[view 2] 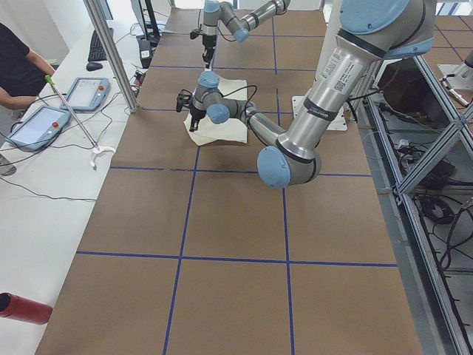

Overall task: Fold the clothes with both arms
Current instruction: 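Release the hem and raise both grippers away from the shirt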

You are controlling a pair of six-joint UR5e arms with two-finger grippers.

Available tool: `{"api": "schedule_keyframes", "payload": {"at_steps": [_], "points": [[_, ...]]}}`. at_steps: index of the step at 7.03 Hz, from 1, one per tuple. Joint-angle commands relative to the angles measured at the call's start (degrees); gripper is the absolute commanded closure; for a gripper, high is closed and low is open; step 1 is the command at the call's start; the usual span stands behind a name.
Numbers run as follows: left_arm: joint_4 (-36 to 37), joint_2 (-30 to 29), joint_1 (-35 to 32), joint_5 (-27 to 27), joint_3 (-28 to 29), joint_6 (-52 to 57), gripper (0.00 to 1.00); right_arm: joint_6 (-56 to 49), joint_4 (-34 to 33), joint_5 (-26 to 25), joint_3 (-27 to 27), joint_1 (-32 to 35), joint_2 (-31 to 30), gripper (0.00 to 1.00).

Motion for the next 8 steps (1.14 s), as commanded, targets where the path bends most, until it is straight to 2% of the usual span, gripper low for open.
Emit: {"api": "schedule_keyframes", "payload": {"at_steps": [1,5,6,7,8], "points": [[0.0,0.2,-0.2,0.1,0.8,0.9,1.0,-0.1,0.1,-0.1,-5.2,0.0,4.2,1.0],[-0.1,-0.1,0.0,-0.1,0.5,0.0,1.0,0.0,0.1,-0.3,-6.1,-0.2,5.5,1.0],[-0.2,-0.1,0.0,-0.1,0.6,-0.1,1.0,0.0,0.1,-0.3,-6.2,-0.2,5.5,0.67],[-0.3,0.0,0.0,0.0,0.7,0.4,0.32,-0.2,0.1,-0.6,-6.2,-0.7,5.5,0.01],[-0.2,-0.1,0.1,0.0,0.6,0.5,0.0,-0.3,0.0,-0.7,-6.1,-0.7,5.5,0.0]]}}
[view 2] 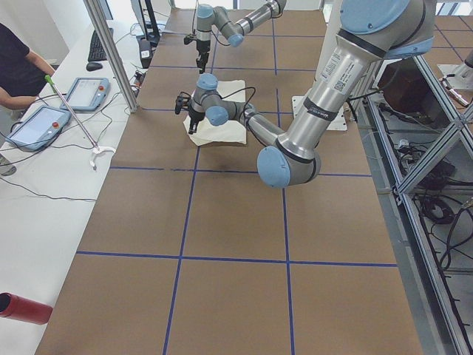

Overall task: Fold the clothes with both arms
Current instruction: 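Release the hem and raise both grippers away from the shirt, then lower the right gripper to the folded shirt's side edge and grasp it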

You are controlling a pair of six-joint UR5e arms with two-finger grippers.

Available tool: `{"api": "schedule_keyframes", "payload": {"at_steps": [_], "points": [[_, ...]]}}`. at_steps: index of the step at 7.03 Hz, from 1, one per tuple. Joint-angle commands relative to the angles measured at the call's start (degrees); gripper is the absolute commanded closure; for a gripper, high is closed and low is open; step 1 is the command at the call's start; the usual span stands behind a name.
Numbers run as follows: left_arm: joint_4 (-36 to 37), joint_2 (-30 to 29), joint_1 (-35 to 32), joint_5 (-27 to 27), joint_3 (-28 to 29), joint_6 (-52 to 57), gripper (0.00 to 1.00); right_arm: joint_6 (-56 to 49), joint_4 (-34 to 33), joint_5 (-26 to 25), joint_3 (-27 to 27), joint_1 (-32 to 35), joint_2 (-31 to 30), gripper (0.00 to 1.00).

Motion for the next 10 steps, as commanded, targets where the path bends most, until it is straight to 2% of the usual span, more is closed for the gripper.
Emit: {"api": "schedule_keyframes", "payload": {"at_steps": [1,2,3,5,7,10], "points": [[0.6,-0.3,0.1,-0.2,-0.4,0.3,0.0,0.0,0.1,0.1,0.6,-0.2,-0.1,0.0],[0.8,-0.1,-0.2,-0.1,-1.3,0.4,0.0,0.1,0.1,0.3,2.6,-0.8,-1.0,0.0],[1.0,0.3,-0.2,-0.1,-3.3,0.4,0.0,1.3,-0.7,-0.3,7.7,-3.2,-3.6,0.0],[1.7,0.5,-0.2,-0.1,-4.5,0.3,0.0,7.3,-0.8,-5.1,15.7,-10.1,-11.4,0.0],[1.6,0.5,-0.2,-0.2,-4.6,0.2,0.0,7.4,-0.8,-7.3,17.8,-13.8,-14.6,0.0],[1.6,0.6,0.1,-0.2,-4.6,-0.1,0.0,7.4,-0.8,-7.7,18.7,-15.6,-17.6,0.0]]}}
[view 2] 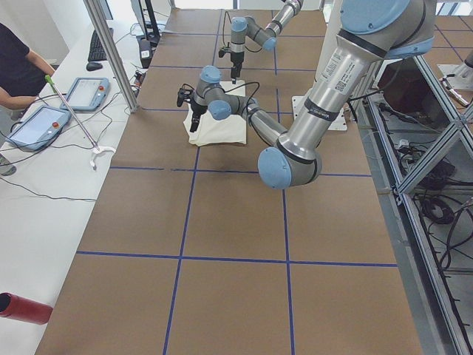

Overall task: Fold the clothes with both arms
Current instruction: 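Lower the right gripper to the folded shirt's side edge and grasp it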

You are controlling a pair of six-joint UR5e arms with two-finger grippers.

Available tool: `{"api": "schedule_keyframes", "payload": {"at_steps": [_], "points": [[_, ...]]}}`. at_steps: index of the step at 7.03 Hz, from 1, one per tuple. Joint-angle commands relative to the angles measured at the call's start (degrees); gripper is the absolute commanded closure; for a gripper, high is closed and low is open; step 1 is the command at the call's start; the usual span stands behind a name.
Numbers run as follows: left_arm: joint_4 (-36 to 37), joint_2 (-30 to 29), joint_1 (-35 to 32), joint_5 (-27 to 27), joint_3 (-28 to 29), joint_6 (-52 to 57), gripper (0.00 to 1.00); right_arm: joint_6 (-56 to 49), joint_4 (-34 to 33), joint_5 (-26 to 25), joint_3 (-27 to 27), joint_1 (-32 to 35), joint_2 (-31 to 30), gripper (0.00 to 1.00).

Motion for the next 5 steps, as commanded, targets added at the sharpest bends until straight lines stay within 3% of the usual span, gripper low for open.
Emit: {"api": "schedule_keyframes", "payload": {"at_steps": [1,2,4,5], "points": [[-0.1,-0.1,0.1,0.0,-0.1,-0.2,0.0,0.0,0.0,-0.7,0.1,-1.2,-1.2,0.04],[-0.1,-0.1,0.1,0.0,-0.1,-0.2,0.0,0.0,0.0,-0.6,0.1,-1.2,-1.2,0.31],[-0.1,0.0,0.1,-0.1,-0.4,-0.1,0.0,-0.1,0.0,-0.6,0.2,-1.1,-1.6,0.94],[-0.1,0.0,0.1,-0.1,-0.4,-0.2,0.0,-0.1,0.1,-0.6,0.2,-1.1,-1.5,1.0]]}}
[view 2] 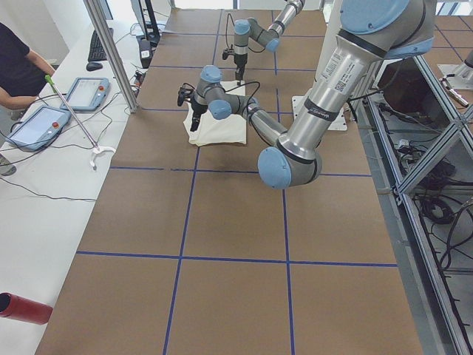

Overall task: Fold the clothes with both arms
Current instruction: 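Lower the right gripper to the folded shirt's side edge and grasp it, then drag the folded shirt toward the robot with the right gripper, rotating it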

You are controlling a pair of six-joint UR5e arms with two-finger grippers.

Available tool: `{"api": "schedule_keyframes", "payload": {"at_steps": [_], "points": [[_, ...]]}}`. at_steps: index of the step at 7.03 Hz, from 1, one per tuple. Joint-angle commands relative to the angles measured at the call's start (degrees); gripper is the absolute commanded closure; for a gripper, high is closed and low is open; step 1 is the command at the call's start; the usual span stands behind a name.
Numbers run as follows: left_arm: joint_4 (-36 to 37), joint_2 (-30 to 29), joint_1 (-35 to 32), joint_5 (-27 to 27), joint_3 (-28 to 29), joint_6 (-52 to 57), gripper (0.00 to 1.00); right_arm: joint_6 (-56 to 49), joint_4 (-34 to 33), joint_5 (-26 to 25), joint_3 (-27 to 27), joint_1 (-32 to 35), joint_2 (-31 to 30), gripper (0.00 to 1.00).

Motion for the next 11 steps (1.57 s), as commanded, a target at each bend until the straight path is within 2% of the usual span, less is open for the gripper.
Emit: {"api": "schedule_keyframes", "payload": {"at_steps": [1,2,3,5,7,8,10,11], "points": [[0.0,0.1,0.0,0.1,-0.1,0.0,0.0,0.0,0.1,0.1,0.5,0.0,-0.1,1.0],[0.0,0.1,0.0,0.0,-0.1,0.0,0.0,0.0,0.1,0.2,3.5,-0.9,-2.4,1.0],[0.0,0.1,0.0,0.1,-0.1,0.0,0.0,0.0,0.1,0.1,10.5,-3.6,-7.6,1.0],[0.0,0.2,0.0,0.1,-0.2,0.0,0.0,0.1,0.0,-0.2,21.8,-12.3,-18.7,1.0],[0.0,0.2,0.1,0.1,-0.6,-0.2,0.0,5.7,0.2,-1.3,28.5,-23.7,-25.5,1.0],[-0.1,0.2,0.1,0.0,-0.6,-0.1,0.0,6.7,0.2,-1.8,28.6,-25.7,-25.4,0.03],[-0.1,1.9,1.8,-0.6,-3.4,-0.4,0.0,7.2,0.5,-5.9,29.3,-24.3,-24.0,0.0],[-0.1,3.5,2.4,-3.3,-5.1,-4.7,0.0,7.2,0.7,-6.9,30.0,-20.7,-23.0,0.0]]}}
